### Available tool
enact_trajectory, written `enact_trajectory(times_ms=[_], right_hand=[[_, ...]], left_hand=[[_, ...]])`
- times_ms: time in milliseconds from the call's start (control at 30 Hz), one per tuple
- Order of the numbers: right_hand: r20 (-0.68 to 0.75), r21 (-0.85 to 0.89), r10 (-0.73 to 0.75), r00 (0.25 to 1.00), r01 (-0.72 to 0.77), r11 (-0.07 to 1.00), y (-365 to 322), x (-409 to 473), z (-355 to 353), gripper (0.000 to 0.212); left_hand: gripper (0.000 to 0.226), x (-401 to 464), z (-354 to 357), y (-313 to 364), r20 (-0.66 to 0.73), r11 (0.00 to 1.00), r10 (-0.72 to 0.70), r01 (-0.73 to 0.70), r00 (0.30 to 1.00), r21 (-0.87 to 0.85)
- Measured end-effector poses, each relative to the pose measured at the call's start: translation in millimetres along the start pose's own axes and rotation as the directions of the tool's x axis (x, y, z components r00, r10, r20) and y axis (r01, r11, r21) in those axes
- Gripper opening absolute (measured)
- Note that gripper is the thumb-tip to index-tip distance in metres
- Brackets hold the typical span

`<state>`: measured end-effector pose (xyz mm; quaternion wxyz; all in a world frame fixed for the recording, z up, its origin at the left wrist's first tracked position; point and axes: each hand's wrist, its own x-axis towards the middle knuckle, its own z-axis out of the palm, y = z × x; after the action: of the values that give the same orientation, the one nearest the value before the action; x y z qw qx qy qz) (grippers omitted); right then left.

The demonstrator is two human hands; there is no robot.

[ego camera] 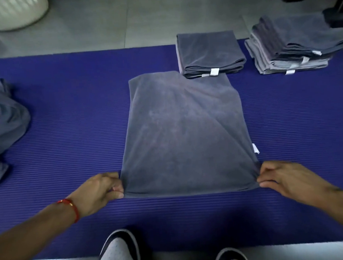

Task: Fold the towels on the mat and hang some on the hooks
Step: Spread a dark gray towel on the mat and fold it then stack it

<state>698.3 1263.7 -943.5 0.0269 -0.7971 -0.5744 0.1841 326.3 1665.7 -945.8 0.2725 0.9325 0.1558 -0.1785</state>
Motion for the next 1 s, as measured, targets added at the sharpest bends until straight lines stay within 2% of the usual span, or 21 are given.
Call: enact_trajectory(times_ms=[100, 167, 267, 333, 400, 467, 567, 633, 733, 800, 833, 900, 933, 1000], right_hand=[[0.092, -0.019, 0.009, 0.996, -0.007, 1.000, -4.2, -11.6, -4.8, 0.032], [0.222, 0.025, 0.016, 0.975, -0.022, 0.999, -8.1, -18.9, -11.1, 0.024], [0.363, 0.086, -0.059, 0.930, 0.029, 0.996, -11.4, -27.2, -7.1, 0.012], [0.446, 0.051, -0.071, 0.892, 0.054, 0.997, -20.0, -29.2, -5.0, 0.004], [0.506, -0.064, -0.095, 0.857, 0.147, 0.987, -29.7, -26.6, -9.4, 0.023], [0.531, -0.139, -0.051, 0.846, 0.146, 0.979, -36.0, -7.9, -29.9, 0.051], [0.413, -0.199, 0.044, 0.910, 0.043, 0.979, -25.6, 41.6, -79.4, 0.067], [0.282, -0.230, 0.103, 0.954, -0.037, 0.973, -8.2, 81.9, -113.7, 0.068], [0.155, -0.410, 0.206, 0.966, -0.127, 0.903, 12.4, 140.8, -148.3, 0.038], [0.077, -0.478, 0.270, 0.960, -0.203, 0.855, 20.7, 175.0, -154.7, 0.030], [0.056, -0.478, 0.323, 0.945, -0.259, 0.839, 22.7, 190.3, -153.2, 0.030], [0.022, -0.400, 0.461, 0.887, -0.415, 0.817, 30.0, 214.2, -140.3, 0.034], [0.005, -0.308, 0.539, 0.842, -0.512, 0.802, 33.8, 223.1, -130.0, 0.038], [0.018, -0.061, 0.672, 0.741, -0.670, 0.740, 39.8, 236.2, -104.1, 0.048]], left_hand=[[0.014, -4.9, -6.6, 6.3, 0.040, 0.999, 0.039, -0.040, 0.998, 0.034], [0.015, -13.6, -12.0, 13.4, 0.108, 0.997, 0.061, -0.066, 0.992, 0.040], [0.014, -32.1, -4.1, 19.1, 0.199, 0.991, 0.126, -0.130, 0.972, 0.009], [0.016, -39.6, 5.5, 23.5, 0.272, 0.985, 0.153, -0.169, 0.950, 0.037], [0.024, -34.5, 6.6, 26.4, 0.354, 0.974, 0.159, -0.204, 0.922, 0.095], [0.035, -12.3, -11.5, 33.3, 0.355, 0.980, 0.102, -0.156, 0.929, 0.126], [0.034, 44.2, -62.8, 34.0, 0.133, 0.998, -0.058, 0.055, 0.989, 0.032], [0.025, 87.5, -101.6, 28.6, 0.002, 0.979, -0.170, 0.169, 0.985, 0.112], [0.021, 135.1, -146.4, 21.5, -0.068, 0.892, -0.349, 0.353, 0.935, 0.283], [0.030, 160.9, -160.5, 13.1, -0.110, 0.840, -0.433, 0.445, 0.894, 0.309], [0.034, 171.8, -164.2, 9.1, -0.137, 0.826, -0.481, 0.500, 0.866, 0.261], [0.038, 190.7, -161.5, 0.5, -0.170, 0.788, -0.599, 0.614, 0.782, 0.050], [0.040, 198.0, -156.1, -5.6, -0.161, 0.748, -0.663, 0.656, 0.731, -0.104], [0.041, 206.7, -144.6, -11.4, -0.083, 0.619, -0.744, 0.637, 0.663, -0.458]])
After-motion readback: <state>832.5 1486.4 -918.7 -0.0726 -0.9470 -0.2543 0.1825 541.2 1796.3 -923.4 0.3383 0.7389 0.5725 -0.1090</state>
